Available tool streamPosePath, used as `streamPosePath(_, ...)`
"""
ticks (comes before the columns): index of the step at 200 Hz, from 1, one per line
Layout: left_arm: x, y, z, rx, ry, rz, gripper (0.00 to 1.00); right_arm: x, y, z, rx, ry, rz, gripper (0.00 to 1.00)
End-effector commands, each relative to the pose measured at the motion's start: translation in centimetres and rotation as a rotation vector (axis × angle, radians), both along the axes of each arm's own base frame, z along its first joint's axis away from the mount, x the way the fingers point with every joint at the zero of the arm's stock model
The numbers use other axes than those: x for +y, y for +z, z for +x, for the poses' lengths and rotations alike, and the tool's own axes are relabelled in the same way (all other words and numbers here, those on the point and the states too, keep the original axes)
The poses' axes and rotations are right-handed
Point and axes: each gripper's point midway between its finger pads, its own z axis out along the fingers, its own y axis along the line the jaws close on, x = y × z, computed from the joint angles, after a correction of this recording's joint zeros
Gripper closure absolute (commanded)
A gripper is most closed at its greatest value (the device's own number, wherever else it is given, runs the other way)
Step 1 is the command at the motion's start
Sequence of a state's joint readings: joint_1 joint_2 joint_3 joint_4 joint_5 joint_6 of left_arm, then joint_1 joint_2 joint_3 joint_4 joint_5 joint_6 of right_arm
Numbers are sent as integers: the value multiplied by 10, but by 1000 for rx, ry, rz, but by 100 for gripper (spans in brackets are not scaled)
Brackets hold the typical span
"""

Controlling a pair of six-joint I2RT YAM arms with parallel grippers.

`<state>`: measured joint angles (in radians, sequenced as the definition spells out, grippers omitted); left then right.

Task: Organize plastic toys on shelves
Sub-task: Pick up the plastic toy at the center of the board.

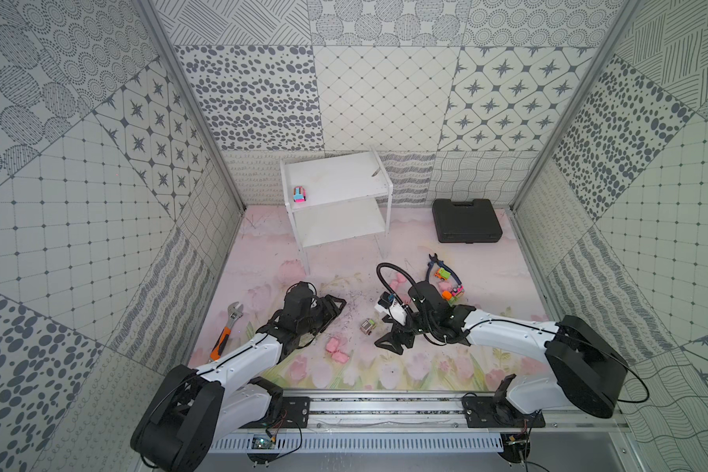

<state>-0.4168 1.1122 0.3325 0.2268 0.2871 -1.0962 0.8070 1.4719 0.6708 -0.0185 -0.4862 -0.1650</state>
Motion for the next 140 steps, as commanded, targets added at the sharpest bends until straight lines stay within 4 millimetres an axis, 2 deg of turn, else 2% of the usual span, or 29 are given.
streamPosePath(1,16,10,15,-35,84,27,35,16,10,23,-219,127,8,6)
streamPosePath(27,7,23,9,-95,-61,80,35,8,5,31,-221,228,-12,1)
streamPosePath(47,-15,37,-2,-214,-240,67,34,2,10,39,-188,242,18,1)
streamPosePath(67,-38,42,-22,-327,-393,102,31,-4,21,48,-182,202,56,1)
streamPosePath(83,-51,39,-38,-407,-484,219,24,-10,31,58,-200,118,82,2)
streamPosePath(104,-51,30,-50,-495,-519,398,19,-20,41,62,-221,16,132,2)
streamPosePath(124,-57,19,-58,-550,-553,427,19,-27,42,59,-214,-35,146,5)
streamPosePath(131,-61,16,-60,-556,-573,430,19,-30,41,59,-204,-52,150,1)
streamPosePath(140,-68,10,-62,-548,-616,435,19,-32,43,60,-195,-74,167,1)
